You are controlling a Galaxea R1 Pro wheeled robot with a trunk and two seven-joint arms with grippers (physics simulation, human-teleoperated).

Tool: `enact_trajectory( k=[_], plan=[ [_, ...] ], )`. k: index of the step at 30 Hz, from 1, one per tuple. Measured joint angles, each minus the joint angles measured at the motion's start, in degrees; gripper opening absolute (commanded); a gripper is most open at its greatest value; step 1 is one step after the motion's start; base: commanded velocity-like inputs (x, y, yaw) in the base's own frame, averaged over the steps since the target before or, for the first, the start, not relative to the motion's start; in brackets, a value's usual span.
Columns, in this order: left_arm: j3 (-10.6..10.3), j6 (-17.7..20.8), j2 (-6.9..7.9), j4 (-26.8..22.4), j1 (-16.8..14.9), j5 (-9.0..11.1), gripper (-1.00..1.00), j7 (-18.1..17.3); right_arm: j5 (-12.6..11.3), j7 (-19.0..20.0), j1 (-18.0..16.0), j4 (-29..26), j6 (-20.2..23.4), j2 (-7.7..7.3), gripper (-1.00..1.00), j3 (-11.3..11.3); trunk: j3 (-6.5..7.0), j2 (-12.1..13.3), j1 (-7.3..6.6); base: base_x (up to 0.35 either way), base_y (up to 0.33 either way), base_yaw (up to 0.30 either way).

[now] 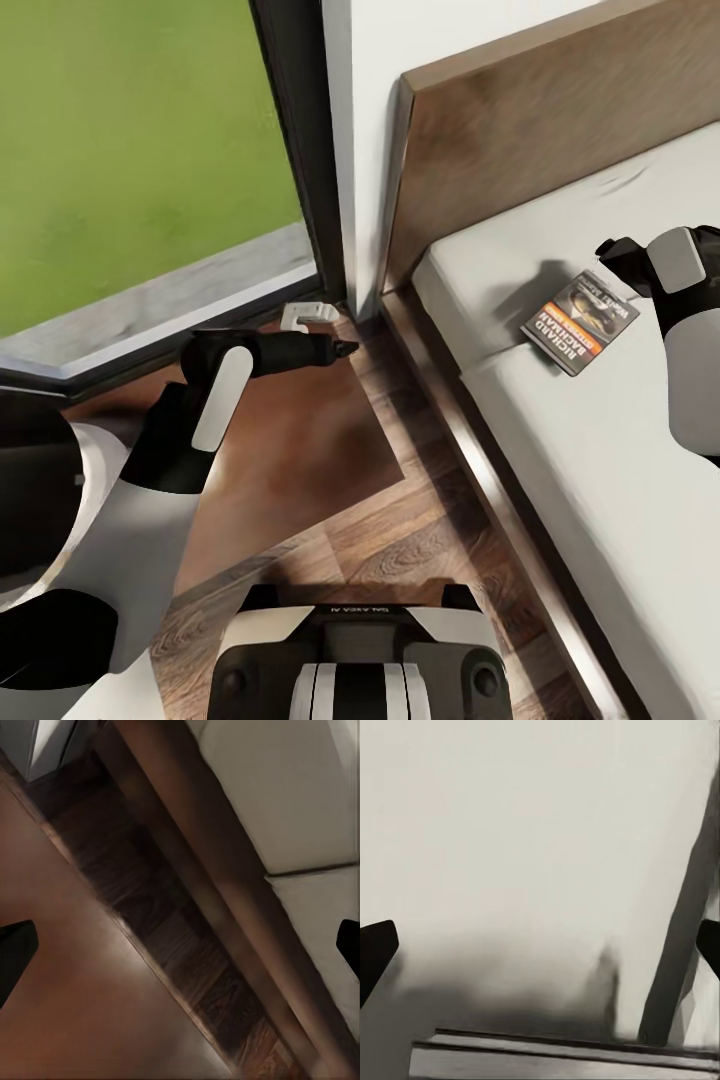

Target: In the bedroom, move the book from the bed onto either nightstand, and place the two sandals side by side next to the bed.

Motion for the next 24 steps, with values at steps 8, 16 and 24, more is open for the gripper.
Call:
enact_trajectory(
  k=[8,16,24],
  plan=[
    [-0.04,0.01,-0.01,-0.03,-0.01,0.01,1.0,-0.06,0.01,0.01,0.01,0.0,-0.08,-0.02,1.0,0.02,-0.08,0.0,0.01,-0.035,-0.055,0.0],
    [-0.04,0.01,-0.07,-0.08,-0.02,0.1,1.0,-0.29,0.01,0.02,0.01,0.0,0.03,-0.02,1.0,0.02,-0.08,0.0,0.0,-0.052,0.011,0.0],
    [-0.04,0.01,-0.06,-0.08,0.0,0.13,1.0,-0.39,0.01,0.02,0.01,0.0,0.0,-0.02,1.0,0.08,-0.08,0.0,0.02,-0.171,0.064,0.0]
  ],
)
